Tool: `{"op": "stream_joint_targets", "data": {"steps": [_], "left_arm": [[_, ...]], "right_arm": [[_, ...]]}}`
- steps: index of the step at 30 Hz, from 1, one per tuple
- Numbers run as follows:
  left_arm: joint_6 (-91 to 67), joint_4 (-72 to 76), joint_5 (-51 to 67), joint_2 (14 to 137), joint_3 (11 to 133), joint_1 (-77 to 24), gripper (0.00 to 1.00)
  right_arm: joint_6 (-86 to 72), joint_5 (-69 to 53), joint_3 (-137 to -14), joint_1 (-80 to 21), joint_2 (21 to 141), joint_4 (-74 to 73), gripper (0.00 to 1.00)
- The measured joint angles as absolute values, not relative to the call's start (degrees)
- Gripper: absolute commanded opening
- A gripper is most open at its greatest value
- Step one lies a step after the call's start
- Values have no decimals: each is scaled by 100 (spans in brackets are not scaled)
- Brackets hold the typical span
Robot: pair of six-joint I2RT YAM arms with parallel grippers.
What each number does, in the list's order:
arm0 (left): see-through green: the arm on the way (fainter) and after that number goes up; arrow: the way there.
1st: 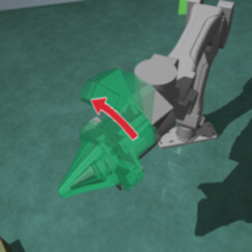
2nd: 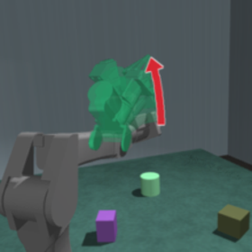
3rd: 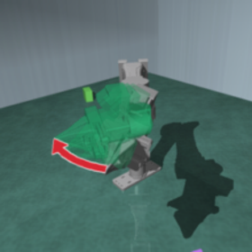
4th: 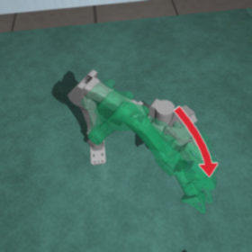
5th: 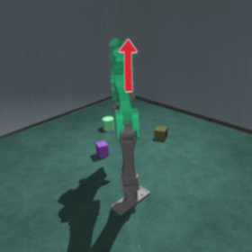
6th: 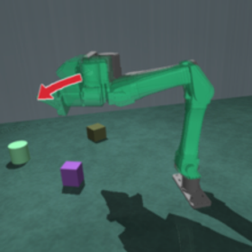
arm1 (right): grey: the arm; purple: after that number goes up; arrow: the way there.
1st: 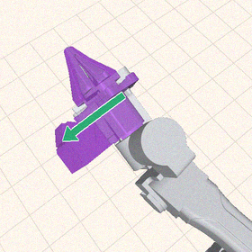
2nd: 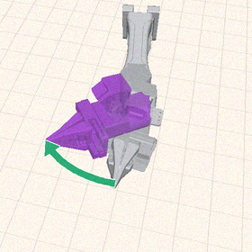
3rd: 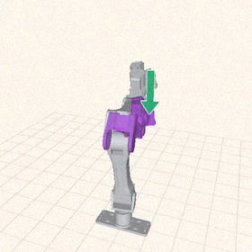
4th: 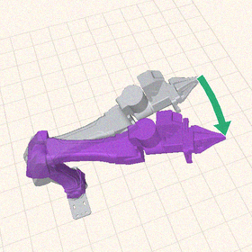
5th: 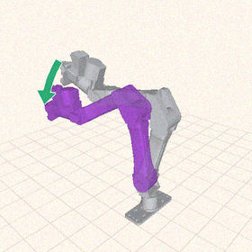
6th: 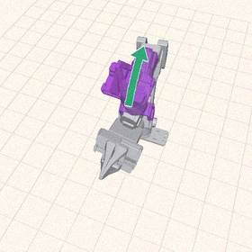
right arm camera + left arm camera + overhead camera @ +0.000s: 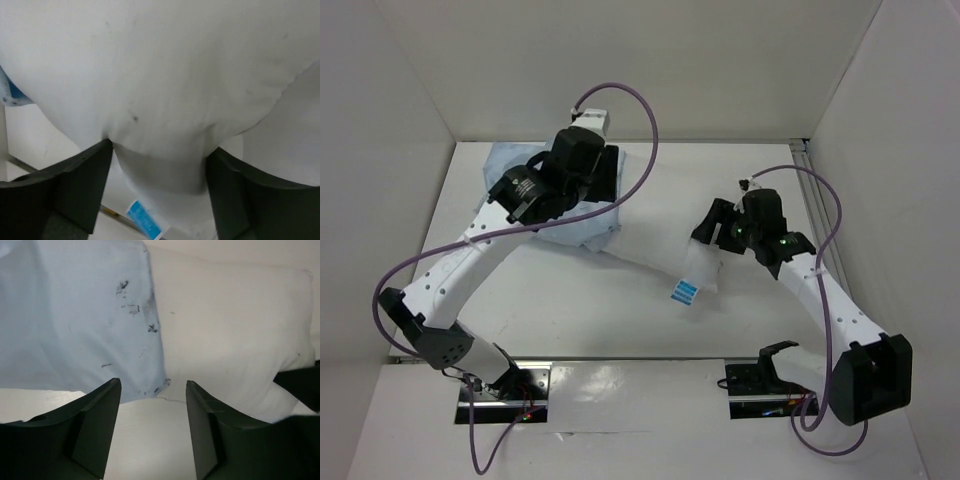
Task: Put the pillow into the pillowcase
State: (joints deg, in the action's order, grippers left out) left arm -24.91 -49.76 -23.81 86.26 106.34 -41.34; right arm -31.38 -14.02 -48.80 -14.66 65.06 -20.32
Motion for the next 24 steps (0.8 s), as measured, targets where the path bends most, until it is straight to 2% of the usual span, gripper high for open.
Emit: {"op": "stream_joint_targets", "data": {"steps": [2, 4, 5, 7, 9, 11, 12, 13, 14, 17, 20, 22, 23, 24], "left_arm": [[-2731, -4963, -2550, 8628, 10422, -4112, 69], [-3044, -4925, -2700, 8593, 9957, -4106, 63], [-3203, -4934, -2740, 8558, 9655, -4106, 54], [-3546, -4845, -2829, 8388, 8925, -4145, 45], [-3885, -4755, -2849, 8036, 7977, -4261, 30], [-4121, -4510, -2773, 7616, 7150, -4372, 27], [-4217, -4370, -2700, 7363, 6718, -4427, 30], [-4246, -4134, -2628, 7096, 6274, -4460, 47], [-4259, -3813, -2589, 6847, 5835, -4473, 55], [-4254, -3026, -2574, 6547, 4995, -4480, 62], [-4200, -2132, -2578, 6617, 4338, -4477, 61], [-4145, -1702, -2578, 6792, 4073, -4471, 65], [-4080, -1463, -2576, 6941, 3994, -4440, 78], [-4038, -1354, -2569, 7039, 3981, -4418, 81]], "right_arm": [[-2991, -1275, -4893, -1463, 6300, -2366, 94], [-2904, -1081, -4984, -1459, 6104, -2672, 97], [-2869, -952, -5046, -1459, 5996, -2812, 99], [-2856, -731, -5148, -1459, 5802, -3041, 100], [-2842, -611, -5175, -1459, 5629, -3197, 100], [-2840, -626, -5172, -1459, 5529, -3323, 100], [-2842, -666, -5159, -1459, 5502, -3356, 100], [-2838, -707, -5124, -1450, 5481, -3367, 100], [-2838, -757, -5076, -1433, 5472, -3391, 100], [-2840, -849, -4958, -1422, 5476, -3437, 100], [-2821, -895, -4925, -1420, 5476, -3507, 100], [-2799, -917, -4925, -1420, 5472, -3529, 100], [-2794, -926, -4925, -1420, 5472, -3529, 100], [-2783, -930, -4925, -1420, 5472, -3529, 100]]}}
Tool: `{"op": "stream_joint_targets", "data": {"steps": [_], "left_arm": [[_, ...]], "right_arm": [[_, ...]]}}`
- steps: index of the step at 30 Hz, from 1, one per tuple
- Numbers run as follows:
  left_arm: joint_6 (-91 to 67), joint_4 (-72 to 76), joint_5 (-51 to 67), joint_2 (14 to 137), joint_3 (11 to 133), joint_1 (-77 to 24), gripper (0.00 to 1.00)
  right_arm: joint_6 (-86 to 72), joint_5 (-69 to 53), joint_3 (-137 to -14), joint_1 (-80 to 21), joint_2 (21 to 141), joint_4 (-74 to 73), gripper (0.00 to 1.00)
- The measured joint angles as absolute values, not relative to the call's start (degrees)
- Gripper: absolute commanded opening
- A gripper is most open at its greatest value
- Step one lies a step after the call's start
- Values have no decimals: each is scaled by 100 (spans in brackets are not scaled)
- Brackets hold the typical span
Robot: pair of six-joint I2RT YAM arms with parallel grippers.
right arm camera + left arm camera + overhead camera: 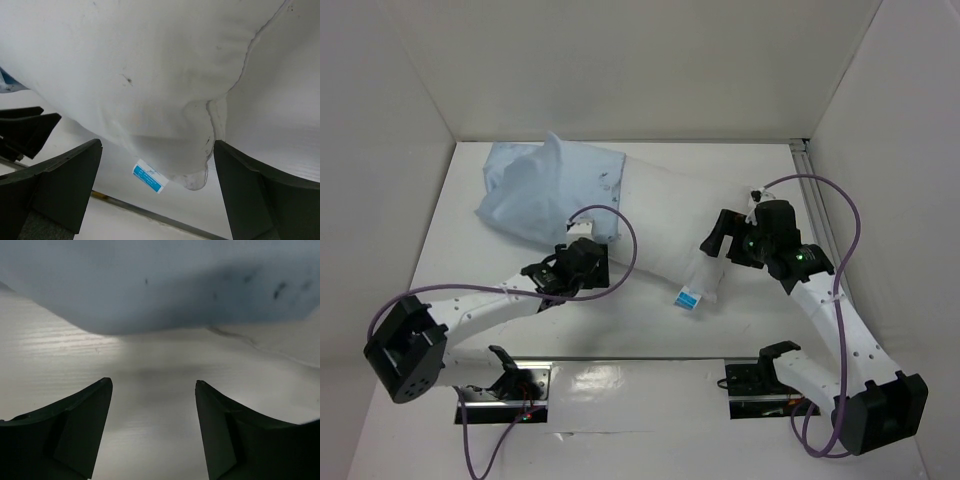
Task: Put the pillow into the pillowcase
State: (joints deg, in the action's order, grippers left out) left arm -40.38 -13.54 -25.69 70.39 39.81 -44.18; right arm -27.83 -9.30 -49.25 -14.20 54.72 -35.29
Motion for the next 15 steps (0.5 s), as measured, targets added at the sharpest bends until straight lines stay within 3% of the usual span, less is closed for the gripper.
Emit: {"op": "stream_joint_targets", "data": {"steps": [4, 15], "left_arm": [[-3986, -701, -2563, 7553, 3977, -4198, 83], [-3518, 132, -2766, 8886, 4383, -3785, 64]], "right_arm": [[-2759, -950, -4923, -1420, 5472, -3531, 100], [-2718, -993, -4923, -1420, 5472, -3535, 100]]}}
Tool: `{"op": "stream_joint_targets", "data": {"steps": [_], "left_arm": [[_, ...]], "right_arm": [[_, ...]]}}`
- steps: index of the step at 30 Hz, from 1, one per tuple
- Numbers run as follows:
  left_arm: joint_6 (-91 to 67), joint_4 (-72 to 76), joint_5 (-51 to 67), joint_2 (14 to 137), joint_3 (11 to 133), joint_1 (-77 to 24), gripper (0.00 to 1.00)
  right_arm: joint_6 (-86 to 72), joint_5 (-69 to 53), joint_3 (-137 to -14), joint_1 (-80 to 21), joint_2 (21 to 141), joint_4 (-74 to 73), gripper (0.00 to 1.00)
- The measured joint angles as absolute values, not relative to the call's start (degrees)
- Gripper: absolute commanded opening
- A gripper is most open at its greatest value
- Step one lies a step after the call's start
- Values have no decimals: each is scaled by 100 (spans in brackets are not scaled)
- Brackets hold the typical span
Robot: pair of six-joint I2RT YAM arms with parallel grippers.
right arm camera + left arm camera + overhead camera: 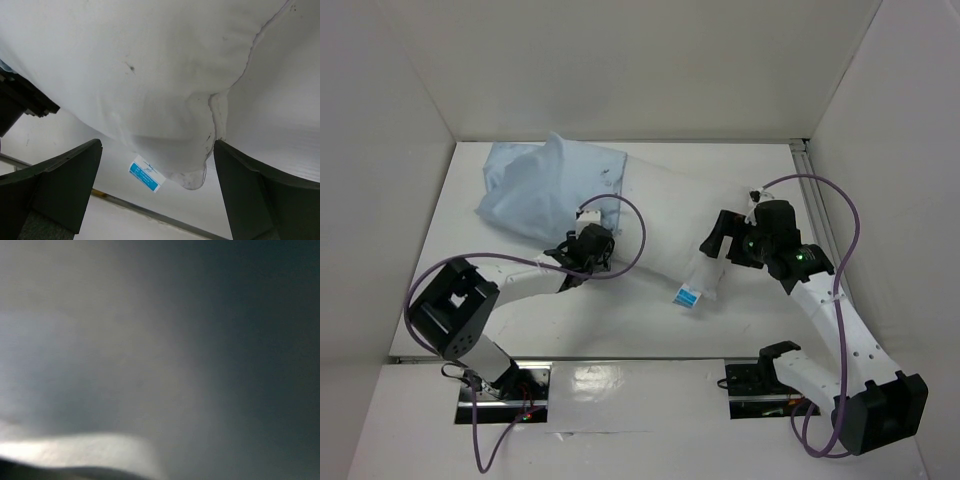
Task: Put the pillow into the pillowcase
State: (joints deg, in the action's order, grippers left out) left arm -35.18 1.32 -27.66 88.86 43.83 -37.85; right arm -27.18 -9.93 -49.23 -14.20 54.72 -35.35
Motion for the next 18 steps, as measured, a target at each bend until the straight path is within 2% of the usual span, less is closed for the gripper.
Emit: {"op": "stream_joint_targets", "data": {"steps": [3, 7, 8, 9, 10, 13, 17, 18], "left_arm": [[-3485, 143, -2917, 8971, 4532, -3767, 63], [-3487, 143, -3057, 9030, 4665, -3704, 54], [-3494, 130, -3127, 9063, 4703, -3684, 40], [-3542, 115, -3201, 9098, 4742, -3667, 34], [-3579, 51, -3295, 9139, 4807, -3653, 22], [-3745, -176, -3610, 9207, 4987, -3638, 24], [-3885, -469, -3966, 9212, 5175, -3612, 41], [-3933, -510, -4036, 9212, 5196, -3597, 43]], "right_arm": [[-2626, -1076, -4923, -1420, 5474, -3588, 100], [-2541, -1282, -4923, -1420, 5478, -3726, 100], [-2534, -1317, -4923, -1420, 5478, -3745, 100], [-2521, -1347, -4921, -1420, 5478, -3756, 100], [-2499, -1404, -4915, -1420, 5478, -3787, 100], [-2469, -1444, -4908, -1420, 5481, -3800, 100], [-2412, -1448, -4901, -1420, 5511, -3824, 100], [-2405, -1448, -4901, -1420, 5522, -3824, 100]]}}
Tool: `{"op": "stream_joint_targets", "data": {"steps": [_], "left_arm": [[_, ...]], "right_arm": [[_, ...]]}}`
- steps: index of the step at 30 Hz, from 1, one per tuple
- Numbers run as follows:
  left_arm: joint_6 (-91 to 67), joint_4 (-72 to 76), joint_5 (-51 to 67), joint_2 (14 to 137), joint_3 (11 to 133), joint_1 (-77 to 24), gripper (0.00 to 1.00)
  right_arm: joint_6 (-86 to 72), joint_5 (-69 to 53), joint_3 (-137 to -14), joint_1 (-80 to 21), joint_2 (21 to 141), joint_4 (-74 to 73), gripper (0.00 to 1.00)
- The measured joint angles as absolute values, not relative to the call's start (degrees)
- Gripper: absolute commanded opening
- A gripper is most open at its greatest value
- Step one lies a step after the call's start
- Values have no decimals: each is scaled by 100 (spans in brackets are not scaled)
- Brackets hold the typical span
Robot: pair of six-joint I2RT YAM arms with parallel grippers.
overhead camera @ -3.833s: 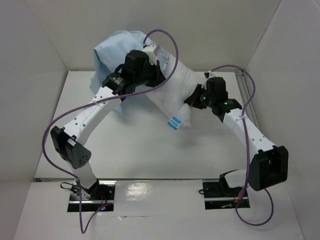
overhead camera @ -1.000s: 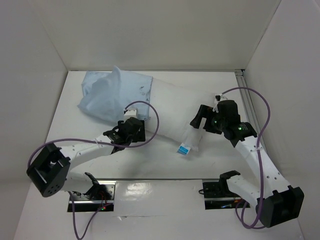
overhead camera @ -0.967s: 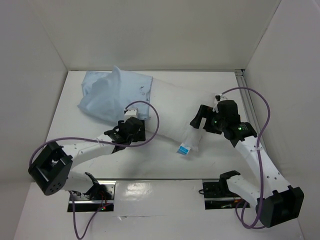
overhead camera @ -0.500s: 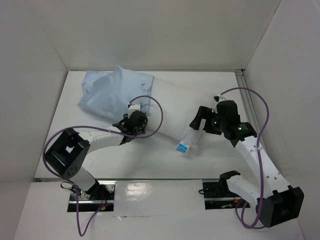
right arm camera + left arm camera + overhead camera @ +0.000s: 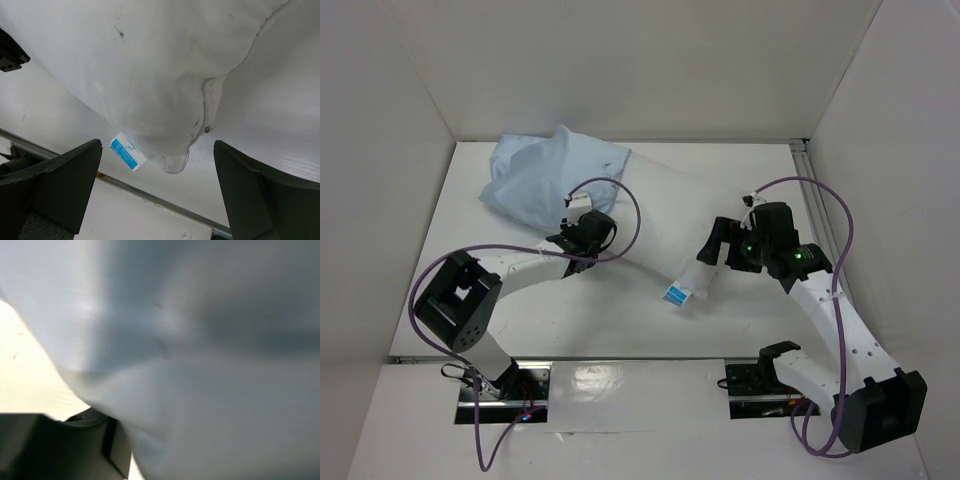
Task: Put the pillow into the pillowcase
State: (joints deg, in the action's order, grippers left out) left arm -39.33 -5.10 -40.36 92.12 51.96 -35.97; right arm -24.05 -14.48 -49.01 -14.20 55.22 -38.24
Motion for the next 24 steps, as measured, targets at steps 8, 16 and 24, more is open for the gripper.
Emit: {"op": "stream_joint_targets", "data": {"steps": [8, 16, 24], "left_arm": [[-4097, -611, -4117, 9325, 5214, -3376, 36], [-4053, -589, -4049, 9362, 5264, -3365, 0], [-4023, -473, -3804, 8840, 5041, -3339, 41]], "right_arm": [[-2368, -1448, -4899, -1420, 5581, -3826, 100], [-2279, -1363, -4906, -1420, 5638, -3983, 100], [-2263, -1238, -4993, -1420, 5645, -4316, 100]]}}
